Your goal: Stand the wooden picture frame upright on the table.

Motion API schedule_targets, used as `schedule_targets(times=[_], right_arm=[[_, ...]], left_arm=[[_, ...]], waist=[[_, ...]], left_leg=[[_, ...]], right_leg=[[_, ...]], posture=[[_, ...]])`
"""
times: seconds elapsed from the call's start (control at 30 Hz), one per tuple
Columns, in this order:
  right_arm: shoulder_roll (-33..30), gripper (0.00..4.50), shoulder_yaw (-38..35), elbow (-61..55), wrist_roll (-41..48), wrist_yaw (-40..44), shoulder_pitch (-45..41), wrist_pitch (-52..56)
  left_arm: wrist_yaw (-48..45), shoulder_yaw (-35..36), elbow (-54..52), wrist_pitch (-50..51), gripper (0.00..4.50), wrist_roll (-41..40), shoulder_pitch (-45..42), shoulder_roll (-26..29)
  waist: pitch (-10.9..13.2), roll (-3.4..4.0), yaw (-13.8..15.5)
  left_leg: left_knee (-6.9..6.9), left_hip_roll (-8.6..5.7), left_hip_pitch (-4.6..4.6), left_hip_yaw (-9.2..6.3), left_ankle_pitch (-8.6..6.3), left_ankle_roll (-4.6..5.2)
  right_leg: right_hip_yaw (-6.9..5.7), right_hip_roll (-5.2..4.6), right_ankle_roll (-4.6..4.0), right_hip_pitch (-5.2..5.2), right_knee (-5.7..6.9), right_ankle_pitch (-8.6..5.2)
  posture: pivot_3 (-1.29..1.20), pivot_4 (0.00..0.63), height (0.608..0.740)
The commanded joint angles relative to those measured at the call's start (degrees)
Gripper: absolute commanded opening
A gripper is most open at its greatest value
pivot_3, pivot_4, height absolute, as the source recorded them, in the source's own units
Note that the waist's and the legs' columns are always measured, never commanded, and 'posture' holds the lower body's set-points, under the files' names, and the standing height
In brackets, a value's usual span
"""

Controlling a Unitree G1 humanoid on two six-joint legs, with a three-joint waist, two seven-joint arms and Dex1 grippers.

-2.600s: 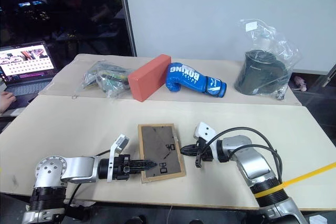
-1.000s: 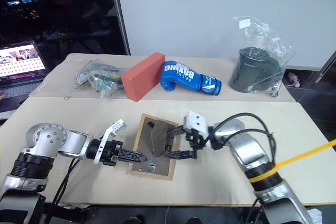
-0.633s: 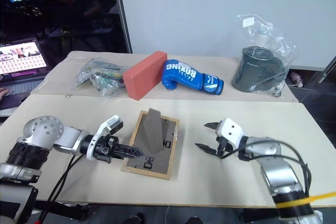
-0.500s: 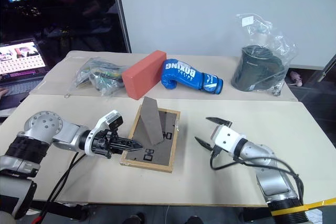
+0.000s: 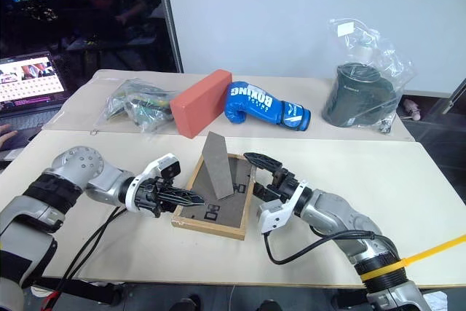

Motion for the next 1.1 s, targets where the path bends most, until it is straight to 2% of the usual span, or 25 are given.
schedule_targets(times=[0.03, 0.1, 0.2, 0.3, 0.4, 0.43, 0.5, 0.53, 0.57, 0.63, 0.67, 0.77, 0.8, 0.87, 0.9, 1.0, 1.1], right_arm=[[-0.07, 3.10, -0.35, -0.45, 2.73, -0.74, -0.80, -1.76], [-0.04, 2.43, -0.36, -0.24, 3.90, -0.39, -0.72, -2.13], [-0.26, 1.42, -0.24, 0.11, 4.83, -0.05, -0.73, -2.55], [-0.64, 1.31, -0.21, 0.90, 5.63, 0.59, -1.00, -3.01], [-1.21, 1.31, -0.58, 1.74, 6.72, 1.21, -1.48, -3.25], [-1.41, 1.31, -0.68, 1.91, 7.18, 1.50, -1.63, -3.27], [-1.80, 1.24, -0.68, 2.71, 9.53, 3.29, -2.25, -2.91], [-1.97, 1.23, -0.65, 2.99, 10.51, 4.00, -2.38, -2.79], [-2.17, 1.23, -0.60, 3.58, 12.20, 5.17, -2.64, -2.46], [-2.37, 1.23, -0.56, 4.54, 15.25, 7.17, -2.82, -1.63], [-2.21, 1.23, -0.48, 5.28, 17.78, 8.84, -2.88, -0.46], [0.82, 1.23, -0.80, 6.32, 34.71, 20.05, -2.75, 12.76], [1.59, 1.23, -0.96, 5.89, 39.23, 23.71, -2.75, 18.14], [3.20, 1.23, -1.88, 3.46, 51.63, 31.34, -2.75, 32.70], [4.06, 1.23, -3.17, 2.66, 57.71, 33.54, -3.19, 40.23], [5.08, 1.23, -6.50, 1.76, 68.11, 36.34, -5.17, 56.33], [5.02, 1.23, -8.24, 3.10, 71.92, 36.34, -7.80, 67.15]], left_arm=[[-1.52, 0.11, -1.69, 0.12, 1.16, -0.14, -0.16, 0.97], [-1.98, 1.17, -3.81, 0.12, 1.16, 1.47, 1.10, 1.70], [-3.01, 6.72, -8.95, -0.20, 1.16, 5.52, 3.97, 1.89], [-7.08, 16.33, -12.35, -4.20, 1.16, 5.79, 7.38, 1.68], [-10.79, 19.48, -16.44, -7.37, 1.16, 10.81, 9.70, 3.27], [-12.16, 19.84, -17.56, -7.64, 2.17, 12.44, 10.13, 3.95], [-17.60, 19.96, -20.00, -13.33, 2.95, 18.84, 11.59, 8.07], [-19.34, 20.12, -20.73, -15.85, 3.19, 21.33, 12.26, 9.23], [-21.43, 20.58, -20.96, -21.67, 3.61, 25.79, 13.45, 11.29], [-24.02, 21.95, -20.30, -29.05, 4.42, 31.37, 14.89, 12.90], [-25.63, 22.88, -19.38, -31.75, 4.50, 33.27, 15.33, 13.40], [-26.91, 31.09, -18.16, -49.28, 4.50, 39.05, 19.85, 10.95], [-26.81, 32.43, -18.37, -51.00, 4.50, 39.86, 20.59, 10.37], [-20.13, 37.26, -17.70, -47.40, 4.50, 36.48, 19.38, 6.40], [-15.75, 39.97, -18.69, -48.68, 4.50, 36.13, 19.55, 3.56], [-10.38, 43.78, -22.27, -53.00, 4.50, 38.21, 21.66, -1.29], [-8.37, 43.26, -25.18, -56.49, 4.50, 42.23, 24.42, -3.38]], waist=[[0.00, 0.00, -0.02], [0.00, 0.00, -0.11], [0.00, 0.01, -0.48], [0.01, 0.02, -0.67], [0.01, 0.02, -0.55], [0.02, -0.02, -0.52], [0.06, -0.08, -0.35], [0.06, -0.08, -0.43], [0.06, -0.07, -0.52], [0.07, -0.07, -0.60], [0.07, -0.07, -0.59], [0.07, -0.08, -0.68], [0.08, -0.08, -0.65], [0.08, -0.08, -0.52], [0.08, -0.07, -0.31], [0.09, -0.05, 0.05], [0.10, -0.04, -0.09]], left_leg=[[0.00, 0.01, 0.01, 0.00, 0.00, 0.00], [0.01, 0.00, 0.01, -0.02, 0.00, 0.01], [0.02, 0.01, 0.02, -0.02, 0.01, 0.01], [0.01, 0.02, 0.05, -0.02, 0.02, 0.00], [0.02, 0.02, 0.06, -0.04, 0.07, 0.00], [0.03, 0.01, 0.08, -0.04, 0.08, 0.01], [0.02, 0.02, 0.08, -0.11, 0.15, -0.06], [0.03, 0.01, 0.08, -0.11, 0.15, -0.06], [0.01, 0.01, 0.10, -0.10, 0.15, -0.06], [-0.08, 0.02, 0.23, -0.08, 0.15, -0.06], [-0.10, 0.02, 0.30, -0.08, 0.15, -0.06], [-0.12, 0.06, 0.49, -0.08, 0.14, -0.06], [-0.11, 0.08, 0.54, -0.08, 0.14, -0.06], [-0.09, 0.09, 0.56, -0.08, 0.14, -0.06], [-0.05, 0.09, 0.57, -0.09, 0.14, -0.05], [0.04, 0.14, 0.55, -0.09, 0.15, -0.05], [0.02, 0.14, 0.56, -0.09, 0.15, -0.05]], right_leg=[[0.00, 0.00, 0.00, 0.00, 0.02, 0.00], [-0.01, 0.00, 0.00, 0.00, 0.04, 0.00], [0.00, 0.00, -0.01, 0.01, 0.06, 0.01], [-0.01, 0.01, -0.03, 0.02, 0.09, 0.02], [-0.01, 0.01, -0.08, 0.02, 0.14, 0.05], [-0.02, 0.01, -0.07, 0.06, 0.14, 0.05], [-0.10, 0.01, -0.14, 0.10, 0.12, 0.09], [-0.08, 0.00, -0.25, 0.09, 0.12, 0.15], [-0.07, 0.00, -0.34, 0.10, 0.11, 0.21], [-0.06, 0.00, -0.38, 0.18, 0.08, 0.22], [-0.06, 0.00, -0.39, 0.24, 0.08, 0.21], [-0.07, 0.00, -0.35, 0.49, 0.03, 0.15], [-0.10, 0.01, -0.40, 0.57, 0.02, 0.18], [-0.11, 0.01, -0.43, 0.63, 0.02, 0.20], [-0.13, 0.00, -0.42, 0.67, 0.02, 0.20], [-0.27, -0.01, -0.32, 0.79, 0.01, 0.16], [-0.26, 0.00, -0.40, 0.76, 0.03, 0.21]], posture=[[0.00, 0.150, 0.727], [0.00, 0.150, 0.727], [0.00, 0.150, 0.727], [0.00, 0.150, 0.727], [0.00, 0.150, 0.727], [0.00, 0.150, 0.727], [0.00, 0.150, 0.727], [0.00, 0.150, 0.727], [0.00, 0.150, 0.727], [0.00, 0.150, 0.727], [0.00, 0.150, 0.727], [0.00, 0.150, 0.727], [0.00, 0.150, 0.727], [0.00, 0.150, 0.727], [0.00, 0.150, 0.727], [0.00, 0.150, 0.727], [0.00, 0.150, 0.727]])
